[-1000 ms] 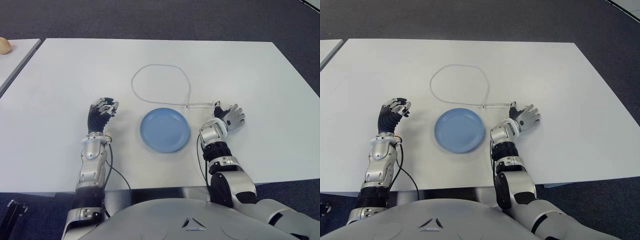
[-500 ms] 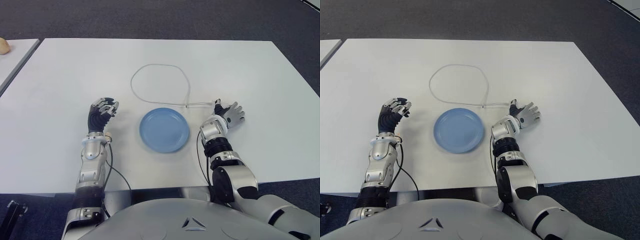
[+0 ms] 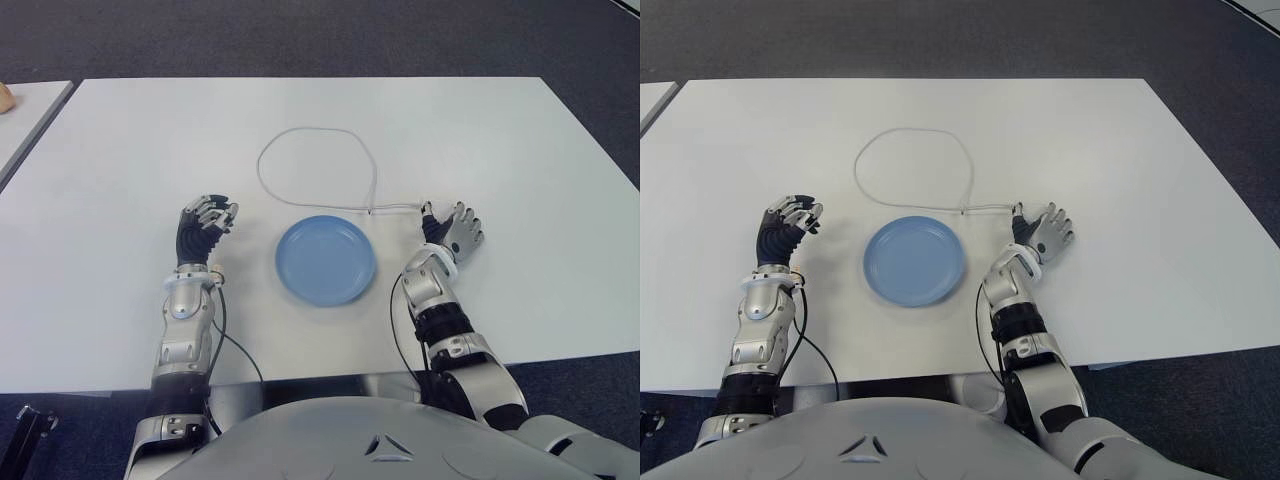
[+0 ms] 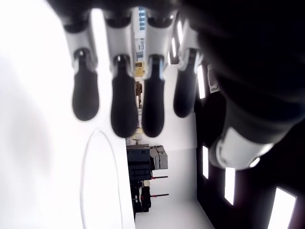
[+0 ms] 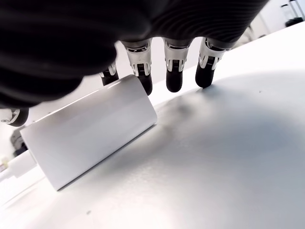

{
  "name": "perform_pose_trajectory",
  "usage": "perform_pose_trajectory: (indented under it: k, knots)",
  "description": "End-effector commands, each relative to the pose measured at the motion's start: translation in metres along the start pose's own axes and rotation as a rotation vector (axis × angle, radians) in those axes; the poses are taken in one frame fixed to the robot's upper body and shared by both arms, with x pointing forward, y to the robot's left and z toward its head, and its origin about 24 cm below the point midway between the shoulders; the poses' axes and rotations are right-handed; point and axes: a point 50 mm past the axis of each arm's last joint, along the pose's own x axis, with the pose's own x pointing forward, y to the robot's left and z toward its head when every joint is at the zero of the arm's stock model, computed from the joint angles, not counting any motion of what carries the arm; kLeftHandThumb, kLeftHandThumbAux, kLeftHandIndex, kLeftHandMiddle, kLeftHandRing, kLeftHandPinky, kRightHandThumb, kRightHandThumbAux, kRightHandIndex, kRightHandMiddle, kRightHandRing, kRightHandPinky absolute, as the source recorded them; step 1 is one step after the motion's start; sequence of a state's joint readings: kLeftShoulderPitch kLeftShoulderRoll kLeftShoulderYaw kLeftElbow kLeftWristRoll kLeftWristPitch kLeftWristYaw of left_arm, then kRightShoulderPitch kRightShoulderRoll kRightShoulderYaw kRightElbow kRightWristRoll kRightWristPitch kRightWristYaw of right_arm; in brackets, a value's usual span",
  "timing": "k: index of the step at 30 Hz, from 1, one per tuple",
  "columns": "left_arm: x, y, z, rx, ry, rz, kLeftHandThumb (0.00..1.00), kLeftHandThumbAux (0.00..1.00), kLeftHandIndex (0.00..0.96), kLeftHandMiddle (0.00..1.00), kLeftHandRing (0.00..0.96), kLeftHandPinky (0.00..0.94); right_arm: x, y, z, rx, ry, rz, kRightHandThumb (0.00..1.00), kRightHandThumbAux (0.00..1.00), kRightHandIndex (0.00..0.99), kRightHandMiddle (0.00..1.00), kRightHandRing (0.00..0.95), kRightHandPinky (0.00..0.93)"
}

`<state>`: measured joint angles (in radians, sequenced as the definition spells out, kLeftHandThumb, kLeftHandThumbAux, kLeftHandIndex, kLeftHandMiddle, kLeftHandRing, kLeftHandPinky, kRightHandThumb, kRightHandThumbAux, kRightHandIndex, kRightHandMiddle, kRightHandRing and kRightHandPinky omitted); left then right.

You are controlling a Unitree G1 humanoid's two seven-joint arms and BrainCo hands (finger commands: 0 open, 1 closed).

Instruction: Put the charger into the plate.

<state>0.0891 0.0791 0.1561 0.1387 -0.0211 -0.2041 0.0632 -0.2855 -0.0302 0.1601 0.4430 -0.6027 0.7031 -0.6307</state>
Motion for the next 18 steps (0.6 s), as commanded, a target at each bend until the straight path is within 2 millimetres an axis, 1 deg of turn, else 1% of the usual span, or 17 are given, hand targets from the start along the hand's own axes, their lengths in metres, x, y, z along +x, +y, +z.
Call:
perform_pose_trajectory:
  k: [1, 5, 13, 18]
  knots:
    - [0.0, 0.002, -0.003, -0.004, 0.006, 0.009, 0.834, 0.678, 0.407, 0.496, 0.618, 0.612, -0.019, 0.013, -0.002, 0.025, -0.039, 0.117, 0.576, 0.147, 0.0, 0.0, 0.0, 0.0]
    - [0.0, 0.001, -0.003, 0.0, 0.006, 0.005, 0.833, 0.679, 0.401, 0.502, 0.623, 0.616, -0.025, 0.01, -0.002, 0.047, -0.064, 0.119, 0.583, 0.15, 0.0, 0.0, 0.0, 0.0]
    - [0.001, 0.003, -0.004, 0.006, 0.013, 0.003, 0.834, 0.678, 0.401, 0.511, 0.63, 0.613, -0.035, 0.005, -0.003, 0.081, -0.092, 0.121, 0.521, 0.133, 0.0, 0.0, 0.0, 0.0]
    - [0.001, 0.003, -0.005, 0.001, 0.019, 0.007, 0.834, 0.678, 0.403, 0.509, 0.629, 0.612, -0.04, 0.002, -0.005, 0.078, -0.104, 0.113, 0.502, 0.129, 0.0, 0.0, 0.0, 0.0]
